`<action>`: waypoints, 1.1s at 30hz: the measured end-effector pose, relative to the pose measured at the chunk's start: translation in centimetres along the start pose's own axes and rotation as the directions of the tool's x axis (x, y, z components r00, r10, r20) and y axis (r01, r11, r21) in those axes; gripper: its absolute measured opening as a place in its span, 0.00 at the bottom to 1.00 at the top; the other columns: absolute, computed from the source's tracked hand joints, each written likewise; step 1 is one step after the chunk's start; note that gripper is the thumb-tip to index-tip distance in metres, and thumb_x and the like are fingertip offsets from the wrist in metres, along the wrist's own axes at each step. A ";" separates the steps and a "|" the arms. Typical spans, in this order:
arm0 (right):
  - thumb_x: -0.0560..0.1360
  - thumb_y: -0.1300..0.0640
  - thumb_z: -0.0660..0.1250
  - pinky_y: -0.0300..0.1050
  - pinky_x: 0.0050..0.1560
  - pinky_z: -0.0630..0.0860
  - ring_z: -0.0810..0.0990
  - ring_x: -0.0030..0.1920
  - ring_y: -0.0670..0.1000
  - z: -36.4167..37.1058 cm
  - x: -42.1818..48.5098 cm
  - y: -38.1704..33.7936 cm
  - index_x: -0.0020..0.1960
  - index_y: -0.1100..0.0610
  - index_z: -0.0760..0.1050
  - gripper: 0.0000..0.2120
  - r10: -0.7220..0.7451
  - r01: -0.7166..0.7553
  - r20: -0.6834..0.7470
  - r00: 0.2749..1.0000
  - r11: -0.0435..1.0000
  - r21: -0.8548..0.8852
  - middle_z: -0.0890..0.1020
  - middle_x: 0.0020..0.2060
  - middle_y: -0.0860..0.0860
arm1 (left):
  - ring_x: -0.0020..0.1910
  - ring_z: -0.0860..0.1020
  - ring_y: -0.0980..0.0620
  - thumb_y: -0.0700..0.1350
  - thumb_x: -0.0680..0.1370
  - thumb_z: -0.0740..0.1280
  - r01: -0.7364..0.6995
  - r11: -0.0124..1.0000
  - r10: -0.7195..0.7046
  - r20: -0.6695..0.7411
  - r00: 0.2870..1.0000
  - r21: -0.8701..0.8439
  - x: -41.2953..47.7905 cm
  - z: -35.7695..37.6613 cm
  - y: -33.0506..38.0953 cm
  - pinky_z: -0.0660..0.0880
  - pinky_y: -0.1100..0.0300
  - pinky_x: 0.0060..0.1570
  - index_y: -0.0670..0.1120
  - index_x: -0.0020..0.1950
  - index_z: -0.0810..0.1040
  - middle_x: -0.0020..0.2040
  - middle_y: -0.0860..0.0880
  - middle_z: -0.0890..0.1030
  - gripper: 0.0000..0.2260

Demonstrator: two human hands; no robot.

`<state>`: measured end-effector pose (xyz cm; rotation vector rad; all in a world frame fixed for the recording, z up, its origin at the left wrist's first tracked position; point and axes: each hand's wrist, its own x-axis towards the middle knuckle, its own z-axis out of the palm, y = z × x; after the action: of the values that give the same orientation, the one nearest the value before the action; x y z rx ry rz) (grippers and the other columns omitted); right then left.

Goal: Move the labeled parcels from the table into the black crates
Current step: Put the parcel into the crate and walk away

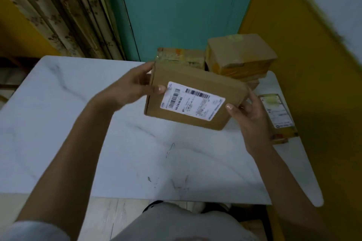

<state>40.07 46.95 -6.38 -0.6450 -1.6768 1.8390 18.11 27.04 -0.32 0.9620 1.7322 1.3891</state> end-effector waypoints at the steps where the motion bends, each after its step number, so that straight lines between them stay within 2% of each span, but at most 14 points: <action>1: 0.74 0.68 0.68 0.46 0.58 0.78 0.79 0.62 0.52 0.2 0.0 -0.1 0.72 0.56 0.66 0.28 0.003 -0.003 0.027 1.000 1.000 -0.018 0.79 0.62 0.56 | 0.56 0.81 0.53 0.48 0.70 0.72 0.012 0.999 -0.013 0.027 1.000 0.046 0.5 -0.3 0.7 0.79 0.62 0.46 0.60 0.64 0.73 0.56 0.54 0.83 0.24; 4: 0.73 0.65 0.70 0.47 0.52 0.81 0.81 0.58 0.54 0.6 -0.2 -0.2 0.64 0.56 0.72 0.21 0.128 -0.118 0.114 0.985 0.989 -0.090 0.80 0.58 0.56 | 0.53 0.82 0.53 0.49 0.71 0.72 0.004 0.990 0.004 -0.061 0.998 0.138 2.0 -0.4 2.2 0.80 0.59 0.45 0.58 0.68 0.72 0.55 0.55 0.82 0.25; 6: 0.73 0.63 0.71 0.44 0.46 0.82 0.83 0.52 0.51 1.0 -0.6 0.0 0.56 0.53 0.74 0.15 0.251 -0.226 0.207 0.946 0.965 -0.136 0.83 0.54 0.54 | 0.50 0.82 0.58 0.47 0.74 0.71 -0.066 0.969 0.105 -0.157 0.982 0.237 2.9 0.3 2.9 0.80 0.64 0.43 0.57 0.68 0.72 0.53 0.59 0.82 0.23; 9: 0.73 0.64 0.71 0.43 0.44 0.82 0.85 0.48 0.48 1.3 -1.4 0.4 0.53 0.53 0.74 0.12 0.326 -0.305 0.208 0.922 0.944 -0.129 0.84 0.50 0.50 | 0.56 0.79 0.56 0.49 0.74 0.72 -0.123 0.912 0.216 -0.205 0.955 0.392 3.2 1.8 2.7 0.79 0.55 0.54 0.55 0.68 0.73 0.58 0.56 0.80 0.23; 13: 0.72 0.63 0.72 0.43 0.41 0.81 0.85 0.47 0.49 2.0 -3.1 1.3 0.52 0.54 0.76 0.11 0.322 -0.319 0.129 0.938 0.947 -0.042 0.85 0.47 0.50 | 0.58 0.77 0.51 0.59 0.75 0.66 -0.087 0.729 0.370 -0.284 0.884 0.679 3.0 3.2 1.1 0.72 0.50 0.60 0.57 0.71 0.70 0.62 0.52 0.79 0.24; 16: 0.67 0.57 0.74 0.42 0.41 0.81 0.85 0.47 0.51 3.0 -4.3 2.1 0.52 0.55 0.76 0.15 0.328 -0.335 0.087 0.941 0.939 0.080 0.86 0.47 0.51 | 0.66 0.71 0.46 0.61 0.78 0.58 0.060 0.575 0.447 -0.375 0.813 0.816 3.1 4.7 -0.2 0.59 0.46 0.68 0.53 0.74 0.65 0.68 0.47 0.73 0.26; 17: 0.66 0.55 0.74 0.42 0.41 0.81 0.85 0.47 0.51 3.3 -4.6 2.4 0.53 0.55 0.76 0.18 0.346 -0.353 0.077 0.935 0.925 0.138 0.86 0.48 0.52 | 0.71 0.65 0.45 0.60 0.79 0.57 0.102 0.594 0.432 -0.424 0.796 0.798 3.1 5.4 -0.8 0.57 0.46 0.70 0.52 0.76 0.62 0.73 0.45 0.67 0.27; 19: 0.64 0.53 0.74 0.42 0.42 0.80 0.85 0.50 0.52 3.6 -4.8 2.8 0.55 0.55 0.76 0.20 0.380 -0.380 0.056 0.923 0.888 0.260 0.85 0.51 0.52 | 0.74 0.59 0.49 0.60 0.79 0.57 0.116 0.724 0.342 -0.499 0.796 0.680 2.8 6.8 -1.7 0.57 0.51 0.70 0.53 0.78 0.54 0.78 0.46 0.57 0.29; 20: 0.64 0.53 0.74 0.42 0.42 0.80 0.84 0.51 0.52 3.6 -4.8 2.9 0.56 0.54 0.76 0.21 0.391 -0.384 0.046 0.919 0.868 0.314 0.85 0.52 0.52 | 0.72 0.63 0.56 0.60 0.80 0.57 0.087 0.817 0.263 -0.502 0.824 0.571 2.5 7.6 -2.0 0.62 0.55 0.67 0.55 0.78 0.50 0.77 0.51 0.59 0.30; 22: 0.65 0.53 0.73 0.44 0.43 0.80 0.84 0.52 0.53 3.2 -4.5 2.7 0.57 0.52 0.76 0.21 0.396 -0.374 0.024 0.918 0.842 0.388 0.84 0.54 0.51 | 0.56 0.73 0.71 0.60 0.78 0.58 0.020 0.962 0.101 -0.425 0.900 0.271 1.6 9.1 -2.4 0.73 0.66 0.55 0.60 0.77 0.50 0.65 0.66 0.70 0.29; 23: 0.65 0.53 0.73 0.44 0.43 0.80 0.84 0.53 0.53 2.9 -4.3 2.5 0.58 0.51 0.75 0.21 0.389 -0.362 0.017 0.921 0.841 0.402 0.84 0.55 0.50 | 0.51 0.75 0.73 0.60 0.77 0.60 0.012 0.991 0.041 -0.386 0.921 0.134 1.2 9.7 -2.7 0.76 0.69 0.49 0.63 0.75 0.53 0.59 0.71 0.72 0.28; 25: 0.66 0.53 0.73 0.47 0.46 0.81 0.83 0.55 0.54 2.2 -3.9 1.9 0.60 0.50 0.75 0.23 0.364 -0.338 0.008 0.932 0.857 0.388 0.83 0.57 0.50 | 0.51 0.78 0.68 0.59 0.74 0.65 0.008 0.996 -0.042 -0.362 0.931 -0.094 0.6 10.4 -3.0 0.78 0.69 0.41 0.69 0.69 0.60 0.55 0.71 0.75 0.26; 28: 0.70 0.55 0.71 0.49 0.52 0.80 0.81 0.58 0.51 1.6 -3.3 1.2 0.66 0.47 0.71 0.25 0.257 -0.238 -0.031 0.966 0.930 0.281 0.82 0.57 0.48 | 0.54 0.81 0.58 0.55 0.70 0.68 -0.015 0.937 -0.115 -0.349 0.930 -0.350 0.3 10.4 -3.3 0.81 0.60 0.43 0.69 0.62 0.67 0.53 0.64 0.81 0.23; 33: 0.77 0.66 0.63 0.55 0.60 0.76 0.79 0.61 0.53 1.2 -2.2 0.3 0.73 0.55 0.67 0.25 0.127 -0.120 -0.026 0.992 0.974 0.192 0.82 0.59 0.52 | 0.54 0.81 0.55 0.55 0.69 0.68 0.006 0.937 -0.148 -0.379 0.913 -0.350 0.3 9.8 -3.1 0.80 0.52 0.50 0.65 0.65 0.69 0.56 0.60 0.80 0.24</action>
<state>40.78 44.55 -6.63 -0.7121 -1.4425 2.0310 26.19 31.31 -5.09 0.4279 1.7040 1.8549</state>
